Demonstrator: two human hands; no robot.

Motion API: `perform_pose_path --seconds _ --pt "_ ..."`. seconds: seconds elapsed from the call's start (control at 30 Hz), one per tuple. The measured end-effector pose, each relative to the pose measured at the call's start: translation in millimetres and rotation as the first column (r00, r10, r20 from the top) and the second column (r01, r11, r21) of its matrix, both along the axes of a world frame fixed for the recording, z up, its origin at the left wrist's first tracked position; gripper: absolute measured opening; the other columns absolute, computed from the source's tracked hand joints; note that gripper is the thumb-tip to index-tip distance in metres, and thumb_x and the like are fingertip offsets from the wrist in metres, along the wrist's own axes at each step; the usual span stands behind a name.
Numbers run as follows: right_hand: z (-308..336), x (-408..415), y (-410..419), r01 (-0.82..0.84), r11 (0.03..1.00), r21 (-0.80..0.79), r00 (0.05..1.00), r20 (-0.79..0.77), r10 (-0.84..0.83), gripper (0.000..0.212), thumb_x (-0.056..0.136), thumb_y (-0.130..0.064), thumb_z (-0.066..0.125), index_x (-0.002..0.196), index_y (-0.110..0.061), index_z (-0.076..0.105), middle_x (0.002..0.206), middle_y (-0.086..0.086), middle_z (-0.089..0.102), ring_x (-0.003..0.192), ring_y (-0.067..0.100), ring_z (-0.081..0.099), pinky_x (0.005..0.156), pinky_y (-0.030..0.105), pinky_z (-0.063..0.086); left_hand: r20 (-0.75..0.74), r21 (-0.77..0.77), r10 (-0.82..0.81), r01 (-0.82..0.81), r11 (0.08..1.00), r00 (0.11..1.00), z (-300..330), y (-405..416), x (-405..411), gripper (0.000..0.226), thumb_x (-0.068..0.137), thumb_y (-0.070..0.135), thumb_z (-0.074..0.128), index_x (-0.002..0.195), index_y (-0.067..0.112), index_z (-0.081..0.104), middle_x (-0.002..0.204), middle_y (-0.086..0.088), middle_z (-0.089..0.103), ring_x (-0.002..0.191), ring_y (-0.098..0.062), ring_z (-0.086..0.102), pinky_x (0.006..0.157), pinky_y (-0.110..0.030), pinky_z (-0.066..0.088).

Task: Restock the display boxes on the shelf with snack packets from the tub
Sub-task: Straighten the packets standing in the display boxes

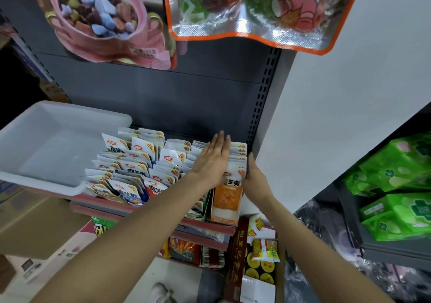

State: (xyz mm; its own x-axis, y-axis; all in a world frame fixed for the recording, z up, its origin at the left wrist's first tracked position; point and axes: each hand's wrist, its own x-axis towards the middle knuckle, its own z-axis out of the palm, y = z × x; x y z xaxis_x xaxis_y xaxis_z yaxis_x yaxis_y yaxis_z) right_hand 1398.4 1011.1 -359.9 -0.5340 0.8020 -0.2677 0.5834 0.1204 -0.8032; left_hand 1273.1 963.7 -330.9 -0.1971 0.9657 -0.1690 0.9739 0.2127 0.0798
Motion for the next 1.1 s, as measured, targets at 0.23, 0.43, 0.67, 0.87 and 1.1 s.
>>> perform_pose_path --seconds 0.23,0.43,0.67,0.87,1.1 --pt "-19.9 -8.3 -20.0 -0.014 0.994 -0.105 0.997 -0.081 0.005 0.102 0.085 -0.011 0.066 0.150 -0.024 -0.011 0.143 0.000 0.043 0.125 0.018 0.048 0.103 0.036 0.043 0.010 -0.026 -0.058 0.058 0.998 0.998 2.3 0.5 0.2 0.100 0.086 0.010 0.063 0.147 0.008 -0.016 0.156 -0.012 -0.020 0.145 -0.022 -0.013 0.116 -0.031 -0.003" --pt "-17.8 -0.8 -21.4 -0.003 0.996 -0.093 0.998 -0.055 -0.002 0.085 0.091 -0.005 0.049 0.151 -0.028 -0.007 0.138 0.005 0.049 0.118 0.028 0.054 0.096 0.035 0.044 -0.029 -0.033 -0.061 0.060 0.998 0.998 0.1 -5.0 4.7 0.099 0.085 0.006 0.060 0.147 0.009 -0.017 0.155 -0.013 -0.022 0.144 -0.023 -0.017 0.118 -0.034 -0.006" --pt "-2.1 -3.6 -10.0 -0.044 0.992 0.118 0.998 -0.045 0.049 0.103 0.085 -0.014 0.067 0.149 -0.019 -0.014 0.158 0.007 0.012 0.145 0.024 0.016 0.117 0.036 0.022 0.244 0.138 0.022 -0.057 0.989 0.970 16.6 -24.4 -5.6 0.089 0.089 0.015 0.054 0.150 0.018 -0.010 0.158 -0.001 -0.014 0.144 -0.011 -0.014 0.114 -0.026 -0.005" --pt "6.2 -12.8 -3.6 -0.291 0.923 0.252 0.946 0.223 0.237 0.081 0.095 -0.015 0.051 0.151 -0.021 -0.007 0.156 0.001 -0.022 0.147 0.021 -0.004 0.114 0.027 0.018 0.172 0.070 0.029 -0.042 0.997 0.985 16.2 -68.3 -47.2 0.056 0.103 0.033 0.026 0.151 0.022 0.000 0.158 0.005 -0.011 0.144 -0.007 -0.011 0.115 -0.025 0.000" --pt "19.8 -16.9 11.2 -0.232 0.932 0.277 0.957 0.237 0.167 0.086 0.086 -0.019 0.067 0.151 -0.016 0.011 0.156 0.009 0.009 0.143 0.025 0.014 0.114 0.028 0.019 0.122 -0.081 0.042 -0.032 0.996 0.992 7.9 -54.2 -48.4 0.062 0.101 0.045 0.022 0.149 0.022 -0.010 0.156 0.001 -0.019 0.144 -0.012 -0.015 0.115 -0.029 -0.002"
